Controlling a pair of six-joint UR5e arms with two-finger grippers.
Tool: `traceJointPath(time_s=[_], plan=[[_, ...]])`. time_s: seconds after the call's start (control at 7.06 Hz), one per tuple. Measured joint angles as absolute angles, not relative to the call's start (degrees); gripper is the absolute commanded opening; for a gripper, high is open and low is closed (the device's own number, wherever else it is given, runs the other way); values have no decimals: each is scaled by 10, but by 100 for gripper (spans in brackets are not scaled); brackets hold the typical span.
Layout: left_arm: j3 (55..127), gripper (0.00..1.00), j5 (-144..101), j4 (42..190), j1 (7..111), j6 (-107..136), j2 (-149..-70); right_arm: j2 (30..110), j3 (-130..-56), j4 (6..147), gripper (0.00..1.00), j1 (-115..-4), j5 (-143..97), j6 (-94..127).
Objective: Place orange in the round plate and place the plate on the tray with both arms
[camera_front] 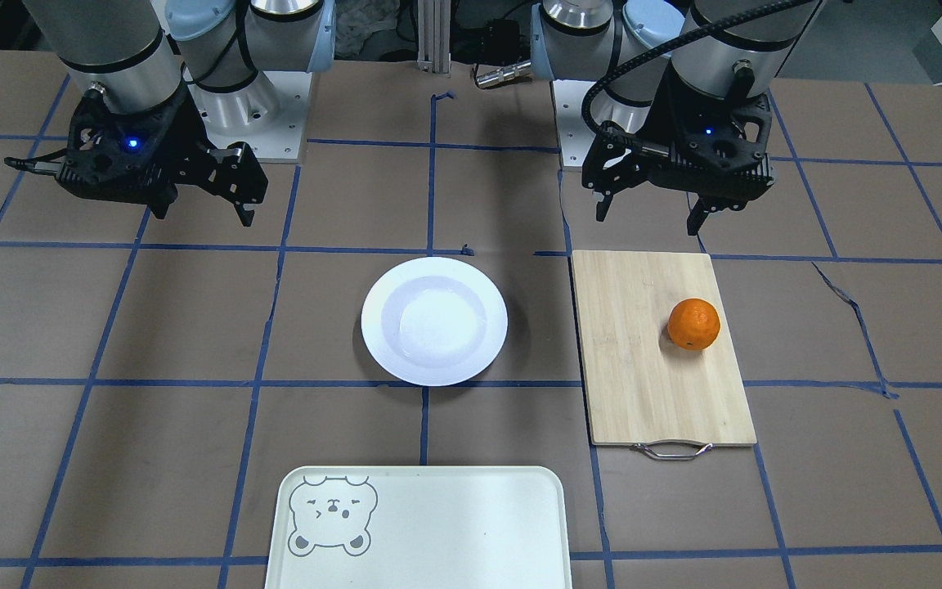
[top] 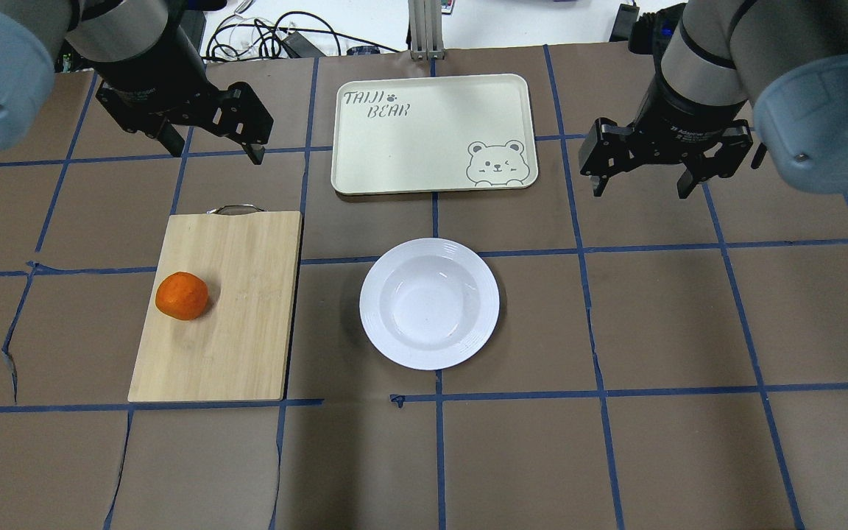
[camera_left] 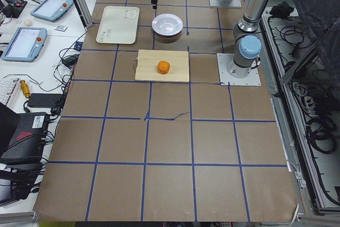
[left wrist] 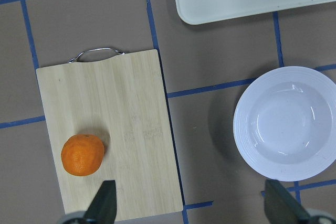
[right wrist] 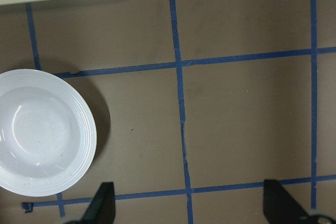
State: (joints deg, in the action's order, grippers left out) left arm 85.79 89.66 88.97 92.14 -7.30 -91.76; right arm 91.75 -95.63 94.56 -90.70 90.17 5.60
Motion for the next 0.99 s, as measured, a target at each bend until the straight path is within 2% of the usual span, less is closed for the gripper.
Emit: traceJointPath(time_s=[0.71, 0.99], plan=[[864, 100, 904, 891, 901, -70, -925, 917, -957, 945, 100, -907, 904, 56], [912, 100, 907, 878, 840, -89, -935, 917, -957, 945, 100, -906, 903, 56]])
